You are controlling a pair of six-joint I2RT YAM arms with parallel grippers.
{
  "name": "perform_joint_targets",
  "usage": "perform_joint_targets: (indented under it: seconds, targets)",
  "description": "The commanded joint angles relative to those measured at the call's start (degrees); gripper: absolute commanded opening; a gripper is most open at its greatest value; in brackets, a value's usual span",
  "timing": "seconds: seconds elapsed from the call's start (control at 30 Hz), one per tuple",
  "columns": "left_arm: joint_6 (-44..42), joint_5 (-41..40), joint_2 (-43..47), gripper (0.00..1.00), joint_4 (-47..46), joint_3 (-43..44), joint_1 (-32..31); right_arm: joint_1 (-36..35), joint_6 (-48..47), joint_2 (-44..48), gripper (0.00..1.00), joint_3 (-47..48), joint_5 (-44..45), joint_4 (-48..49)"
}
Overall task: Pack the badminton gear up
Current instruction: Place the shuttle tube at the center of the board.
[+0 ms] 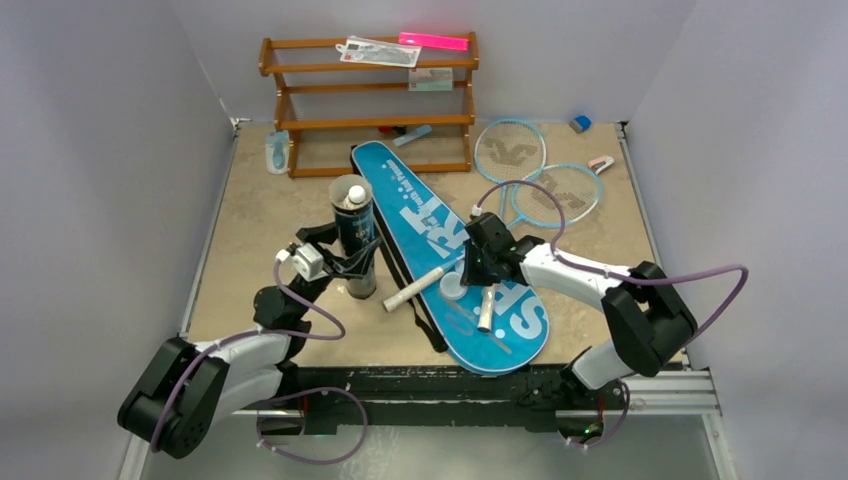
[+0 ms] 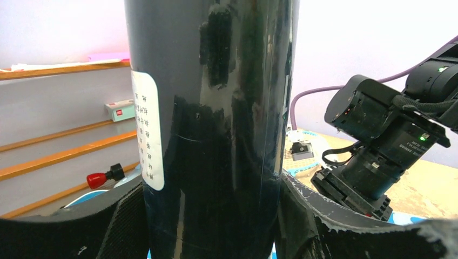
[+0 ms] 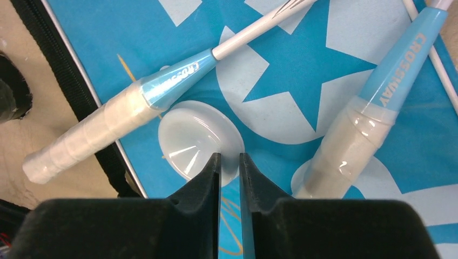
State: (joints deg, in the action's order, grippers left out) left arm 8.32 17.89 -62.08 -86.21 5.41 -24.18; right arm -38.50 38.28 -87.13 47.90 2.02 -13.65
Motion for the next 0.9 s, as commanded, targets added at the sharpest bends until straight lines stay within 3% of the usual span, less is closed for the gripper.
perform_joint_targets:
  seconds: [0.0,0.1,0.2,0.43,0.53,0.6,0.87]
  targets:
    - [-0.8,-2.4,1.7,0.32,-12.4,-2.2,-0.2,-0.1,-2.8,2.8,0.17,1.7,1.0,-2.7]
    - [-0.6,-3.6,4.0,0.56,-10.5,-2.5,-0.2,-0.1,-3.5,3.6,0.21,1.5,0.3,-2.8]
    - [-0.3,-5.1,9.0,0.64,-4.3,-2.3,-0.2,-0.1,-4.1,4.8,0.25,1.3,-0.4,-2.9]
    - [-2.5,-7.6,26.9,0.74,25.5,1.3,-0.3,-0.1,-6.5,6.6,0.29,1.6,1.0,-3.7]
    - [-2.3,-7.9,30.8,0.76,29.6,1.0,-0.2,-0.1,-7.0,5.3,0.46,1.6,0.4,-3.5]
    - [-1.9,-7.9,31.7,0.77,31.2,0.8,-0.2,-0.1,-6.6,3.6,0.5,1.8,0.2,-3.2]
    - [-2.6,-6.9,33.6,0.81,39.7,4.0,-0.2,-0.1,-5.9,-1.4,0.43,2.2,1.6,-1.9]
